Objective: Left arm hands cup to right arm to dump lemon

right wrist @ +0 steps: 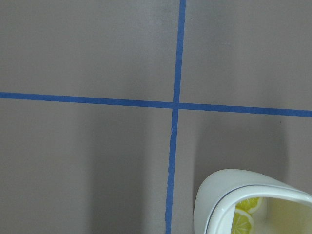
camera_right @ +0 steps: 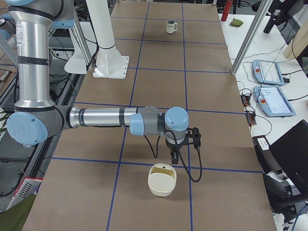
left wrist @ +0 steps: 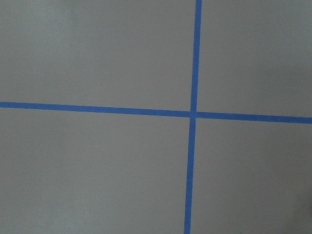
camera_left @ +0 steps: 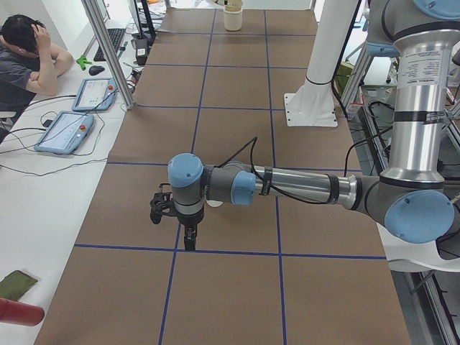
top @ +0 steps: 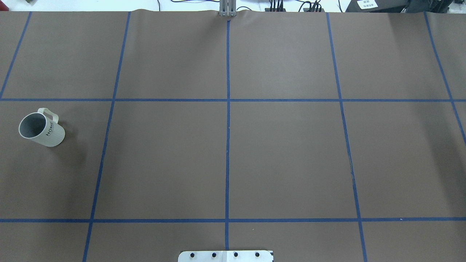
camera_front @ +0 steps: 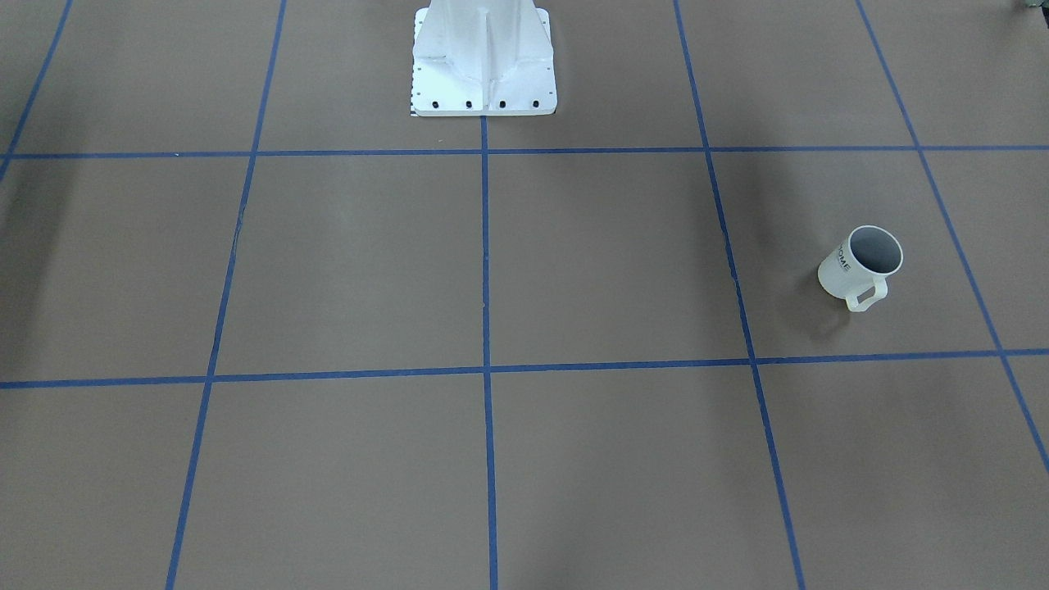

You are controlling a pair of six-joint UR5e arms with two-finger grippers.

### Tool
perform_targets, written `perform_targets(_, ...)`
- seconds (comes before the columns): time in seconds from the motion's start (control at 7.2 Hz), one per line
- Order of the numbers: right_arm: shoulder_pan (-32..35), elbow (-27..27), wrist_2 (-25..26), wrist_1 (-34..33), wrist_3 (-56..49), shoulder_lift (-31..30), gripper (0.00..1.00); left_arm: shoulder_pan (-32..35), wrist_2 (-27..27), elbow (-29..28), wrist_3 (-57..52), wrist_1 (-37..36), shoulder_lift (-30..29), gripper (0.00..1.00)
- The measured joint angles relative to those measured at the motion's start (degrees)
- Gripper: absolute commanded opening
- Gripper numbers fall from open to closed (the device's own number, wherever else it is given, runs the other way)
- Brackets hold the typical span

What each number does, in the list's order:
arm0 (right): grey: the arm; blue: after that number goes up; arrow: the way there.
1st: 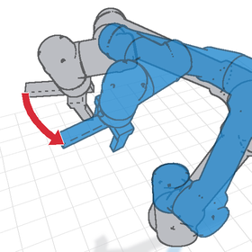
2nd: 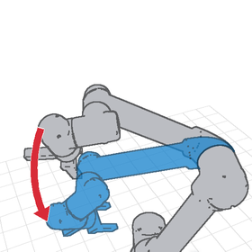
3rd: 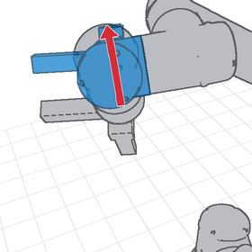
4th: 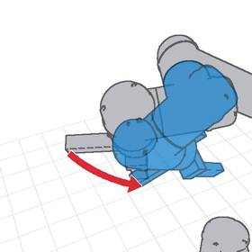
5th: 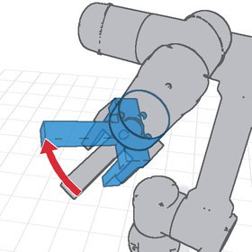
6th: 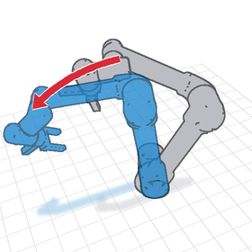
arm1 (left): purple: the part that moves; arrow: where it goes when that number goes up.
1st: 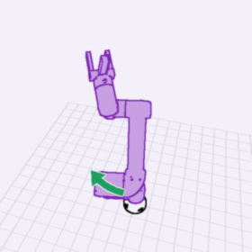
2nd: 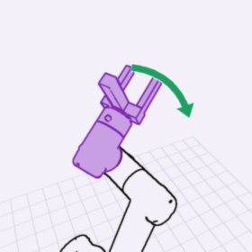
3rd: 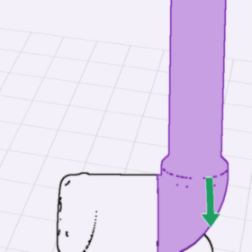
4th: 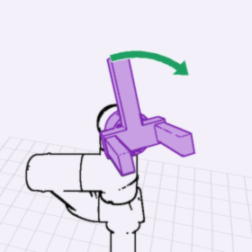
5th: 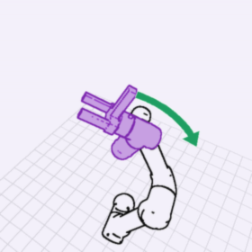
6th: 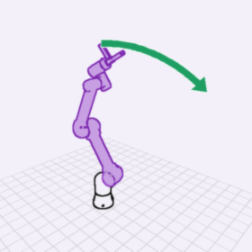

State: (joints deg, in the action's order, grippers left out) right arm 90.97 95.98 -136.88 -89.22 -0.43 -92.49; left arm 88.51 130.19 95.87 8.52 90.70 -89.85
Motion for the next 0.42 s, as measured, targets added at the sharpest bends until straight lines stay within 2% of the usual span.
perform_targets(0.42,0.01,0.04,-1.43,0.08,-0.62,0.08,1.00,-0.01,0.03,-0.06,-0.01,0.00,-0.15,1.00)
